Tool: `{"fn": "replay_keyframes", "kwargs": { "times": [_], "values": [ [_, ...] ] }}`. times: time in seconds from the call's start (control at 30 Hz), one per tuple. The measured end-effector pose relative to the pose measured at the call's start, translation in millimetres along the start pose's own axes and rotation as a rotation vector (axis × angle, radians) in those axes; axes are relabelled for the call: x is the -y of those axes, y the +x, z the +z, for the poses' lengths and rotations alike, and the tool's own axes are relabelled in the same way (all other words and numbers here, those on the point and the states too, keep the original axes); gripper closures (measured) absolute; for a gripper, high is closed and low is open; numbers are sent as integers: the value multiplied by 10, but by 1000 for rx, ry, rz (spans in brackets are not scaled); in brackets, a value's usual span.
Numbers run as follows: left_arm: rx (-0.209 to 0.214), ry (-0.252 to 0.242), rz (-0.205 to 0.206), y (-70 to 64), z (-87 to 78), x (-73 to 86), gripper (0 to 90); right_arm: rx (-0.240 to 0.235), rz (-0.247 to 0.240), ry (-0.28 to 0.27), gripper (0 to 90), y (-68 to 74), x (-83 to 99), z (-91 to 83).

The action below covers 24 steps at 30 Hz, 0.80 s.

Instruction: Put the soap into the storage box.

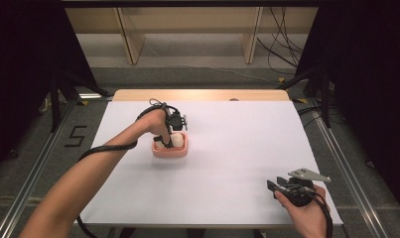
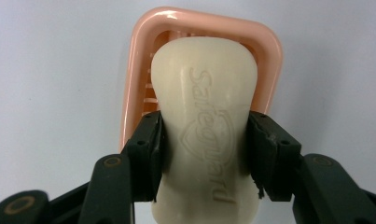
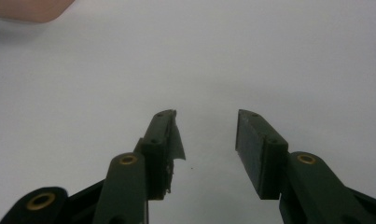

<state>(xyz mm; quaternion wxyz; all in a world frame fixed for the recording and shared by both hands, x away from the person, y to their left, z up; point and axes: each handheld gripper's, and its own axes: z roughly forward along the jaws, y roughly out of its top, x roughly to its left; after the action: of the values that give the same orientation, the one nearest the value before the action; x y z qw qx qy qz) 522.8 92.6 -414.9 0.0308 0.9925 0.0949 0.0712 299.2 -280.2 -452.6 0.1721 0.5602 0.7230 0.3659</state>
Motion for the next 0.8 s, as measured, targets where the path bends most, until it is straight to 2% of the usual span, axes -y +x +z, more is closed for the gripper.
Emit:
{"fn": "replay_keyframes", "kwargs": {
  "times": [0.8],
  "values": [
    [-4, -5, -12, 27, 102, -6, 488, -1, 3, 6, 576, 4, 0, -4]
  ]
}}
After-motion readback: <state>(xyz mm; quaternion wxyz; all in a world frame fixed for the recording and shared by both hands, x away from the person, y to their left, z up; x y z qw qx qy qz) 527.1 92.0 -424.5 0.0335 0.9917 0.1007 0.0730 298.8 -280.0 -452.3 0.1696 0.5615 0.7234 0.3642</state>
